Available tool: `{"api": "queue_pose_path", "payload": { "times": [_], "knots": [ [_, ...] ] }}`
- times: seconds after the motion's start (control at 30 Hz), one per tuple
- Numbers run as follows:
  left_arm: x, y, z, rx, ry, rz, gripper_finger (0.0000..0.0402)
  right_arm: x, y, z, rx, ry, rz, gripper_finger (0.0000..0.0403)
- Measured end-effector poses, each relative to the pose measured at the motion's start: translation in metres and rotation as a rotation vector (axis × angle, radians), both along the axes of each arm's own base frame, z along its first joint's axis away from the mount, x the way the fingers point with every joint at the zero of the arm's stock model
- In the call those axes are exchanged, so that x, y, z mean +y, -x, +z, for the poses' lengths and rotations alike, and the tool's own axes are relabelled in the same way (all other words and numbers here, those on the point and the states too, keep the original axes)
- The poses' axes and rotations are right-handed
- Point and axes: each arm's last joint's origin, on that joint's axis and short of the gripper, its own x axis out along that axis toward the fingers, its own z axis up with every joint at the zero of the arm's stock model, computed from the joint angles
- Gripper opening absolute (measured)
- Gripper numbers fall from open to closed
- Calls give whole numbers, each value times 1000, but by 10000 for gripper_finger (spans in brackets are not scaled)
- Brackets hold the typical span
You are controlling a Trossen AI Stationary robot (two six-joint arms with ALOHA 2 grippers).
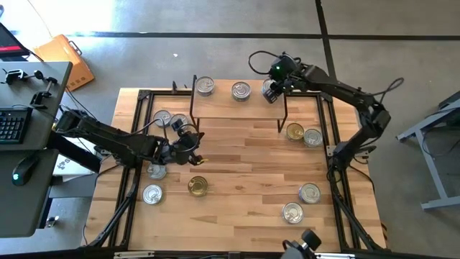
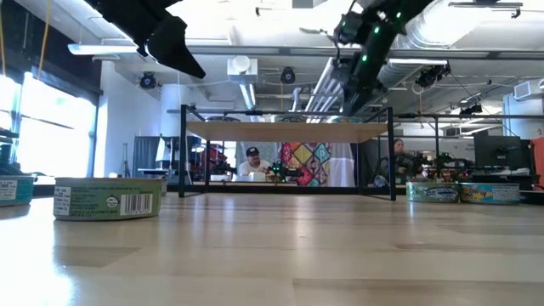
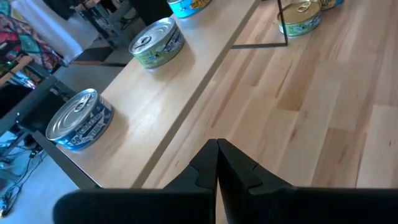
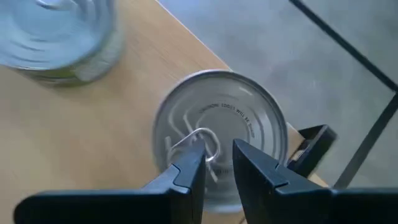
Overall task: Stack canned seafood by type on shelf
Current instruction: Adjust the tuna cans on the shelf
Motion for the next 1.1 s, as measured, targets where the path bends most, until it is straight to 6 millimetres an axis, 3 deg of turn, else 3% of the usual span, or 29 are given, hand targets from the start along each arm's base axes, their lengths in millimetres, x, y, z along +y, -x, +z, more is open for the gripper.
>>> {"api": "queue_pose_path", "payload": {
  "times": [0.13, 0.27, 0.47, 0.6, 0.83, 1.1],
  "knots": [
    [0, 0, 0, 12, -11, -7, 0, -7, -8, -14, 39, -7, 20, 71],
    [0, 0, 0, 12, -12, -7, 0, -6, -7, -14, 71, 0, -5, 71],
    [0, 0, 0, 12, -11, -7, 0, 2, 4, 0, 88, -21, -48, 71],
    [0, 0, 0, 8, -6, -5, 0, 8, -1, 20, -7, 65, -13, 71],
    [0, 0, 0, 5, -3, -4, 0, 21, -35, 22, -252, 71, 237, 71],
    [-1, 0, 0, -5, 7, -3, 0, 15, -75, -19, -286, 96, 279, 71]
  ]
}}
